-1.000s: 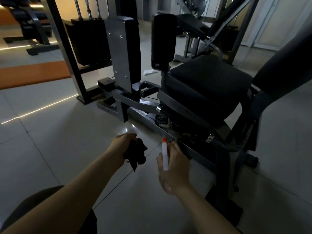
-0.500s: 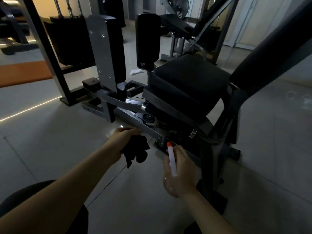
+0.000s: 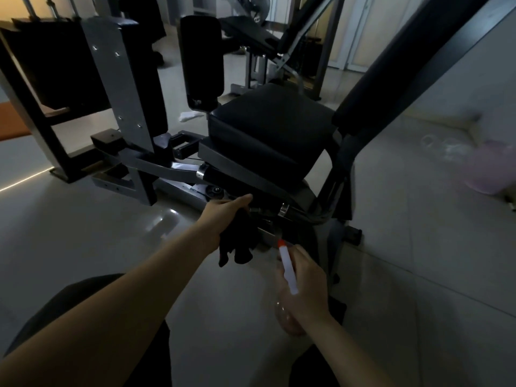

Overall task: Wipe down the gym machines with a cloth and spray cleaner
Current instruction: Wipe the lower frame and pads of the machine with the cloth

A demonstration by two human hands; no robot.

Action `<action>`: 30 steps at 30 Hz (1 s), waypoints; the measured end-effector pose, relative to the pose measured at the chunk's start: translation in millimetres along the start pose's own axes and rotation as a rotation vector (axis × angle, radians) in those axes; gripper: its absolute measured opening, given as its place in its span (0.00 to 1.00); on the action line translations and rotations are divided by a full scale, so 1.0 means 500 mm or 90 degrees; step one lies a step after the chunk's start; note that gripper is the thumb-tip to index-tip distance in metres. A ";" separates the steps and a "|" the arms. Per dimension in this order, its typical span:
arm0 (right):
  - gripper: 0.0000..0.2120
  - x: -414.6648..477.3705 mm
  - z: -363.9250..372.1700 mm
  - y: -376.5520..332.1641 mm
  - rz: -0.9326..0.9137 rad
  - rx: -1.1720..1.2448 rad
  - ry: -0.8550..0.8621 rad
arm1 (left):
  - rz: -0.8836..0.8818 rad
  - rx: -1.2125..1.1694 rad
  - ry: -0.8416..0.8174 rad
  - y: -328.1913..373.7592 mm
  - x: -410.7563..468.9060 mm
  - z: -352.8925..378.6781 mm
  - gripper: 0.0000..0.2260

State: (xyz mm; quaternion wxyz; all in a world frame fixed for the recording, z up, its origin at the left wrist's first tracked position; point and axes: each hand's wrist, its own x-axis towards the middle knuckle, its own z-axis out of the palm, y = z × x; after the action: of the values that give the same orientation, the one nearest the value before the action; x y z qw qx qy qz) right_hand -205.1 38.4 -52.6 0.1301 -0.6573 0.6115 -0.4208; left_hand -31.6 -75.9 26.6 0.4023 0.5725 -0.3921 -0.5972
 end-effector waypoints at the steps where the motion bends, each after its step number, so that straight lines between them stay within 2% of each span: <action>1: 0.08 -0.002 -0.007 0.009 0.010 -0.003 0.006 | 0.007 0.008 -0.004 -0.004 0.003 0.010 0.16; 4: 0.12 -0.006 -0.029 0.031 0.037 -0.023 0.016 | 0.034 0.026 -0.011 -0.011 0.018 0.030 0.16; 8: 0.10 -0.017 -0.049 0.053 0.060 -0.045 0.009 | 0.042 0.026 -0.002 -0.012 0.033 0.038 0.16; 11: 0.12 -0.016 -0.065 0.066 0.108 -0.060 0.031 | 0.050 0.032 0.010 -0.016 0.039 0.040 0.17; 15: 0.04 0.009 -0.104 0.061 0.212 0.054 0.071 | 0.059 0.019 0.014 -0.020 0.036 0.043 0.15; 19: 0.03 0.068 -0.170 0.058 0.283 0.017 0.000 | 0.053 0.002 0.004 -0.017 0.032 0.040 0.14; 25: 0.12 0.183 -0.263 0.060 0.394 0.009 -0.043 | 0.037 0.003 0.010 -0.013 0.037 0.036 0.18; 30: 0.15 0.248 -0.297 0.068 0.419 -0.007 -0.029 | 0.030 -0.003 -0.002 -0.017 0.039 0.032 0.18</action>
State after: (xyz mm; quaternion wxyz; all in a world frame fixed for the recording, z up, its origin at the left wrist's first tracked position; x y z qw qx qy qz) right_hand -347.2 -31.5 63.6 0.2697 -0.4342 0.7903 -0.3379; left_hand -48.4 -91.0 12.0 0.4168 0.5617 -0.4046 -0.5892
